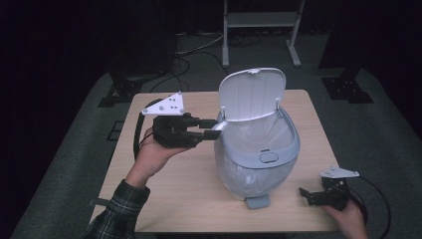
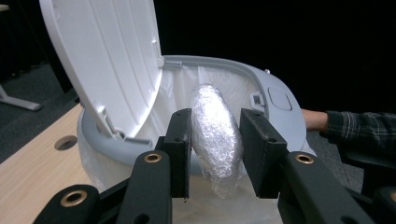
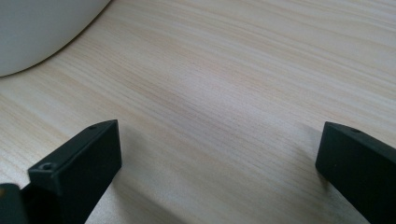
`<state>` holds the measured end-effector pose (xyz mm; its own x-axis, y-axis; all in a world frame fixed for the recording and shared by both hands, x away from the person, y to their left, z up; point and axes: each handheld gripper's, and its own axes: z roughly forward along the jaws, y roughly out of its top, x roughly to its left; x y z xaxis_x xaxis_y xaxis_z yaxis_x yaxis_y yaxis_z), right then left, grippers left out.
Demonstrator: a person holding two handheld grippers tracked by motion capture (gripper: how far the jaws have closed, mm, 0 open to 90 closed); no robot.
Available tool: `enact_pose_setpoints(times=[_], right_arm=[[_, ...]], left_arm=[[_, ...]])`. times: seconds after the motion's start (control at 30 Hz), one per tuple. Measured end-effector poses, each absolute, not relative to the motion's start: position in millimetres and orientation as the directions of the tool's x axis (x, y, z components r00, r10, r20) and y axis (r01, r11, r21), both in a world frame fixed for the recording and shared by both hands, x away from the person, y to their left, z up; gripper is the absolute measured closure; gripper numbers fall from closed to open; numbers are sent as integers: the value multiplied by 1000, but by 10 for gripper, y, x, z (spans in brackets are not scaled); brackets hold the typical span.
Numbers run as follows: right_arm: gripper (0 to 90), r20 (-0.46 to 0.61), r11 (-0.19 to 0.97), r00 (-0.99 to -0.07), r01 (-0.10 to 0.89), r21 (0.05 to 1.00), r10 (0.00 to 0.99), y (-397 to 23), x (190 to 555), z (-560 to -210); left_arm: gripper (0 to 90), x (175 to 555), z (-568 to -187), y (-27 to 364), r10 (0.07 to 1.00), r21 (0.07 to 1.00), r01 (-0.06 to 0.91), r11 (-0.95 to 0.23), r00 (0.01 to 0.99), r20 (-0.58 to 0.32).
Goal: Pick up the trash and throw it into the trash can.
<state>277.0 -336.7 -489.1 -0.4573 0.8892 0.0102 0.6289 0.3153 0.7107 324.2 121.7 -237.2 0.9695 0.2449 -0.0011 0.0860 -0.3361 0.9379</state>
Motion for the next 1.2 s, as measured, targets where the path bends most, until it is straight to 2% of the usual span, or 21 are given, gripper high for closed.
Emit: enact_pose_setpoints(times=[0.73,1.2], right_arm=[[0,11,315,-458,629,711,889,-3367,2770,-4891],[0,11,315,-458,629,711,889,-3367,2770,-4891]], left_arm=[[647,3369,-2163,885,218,937,49,-346,976,29],[646,3515,-2199,612,213,931,55,-362,977,26]])
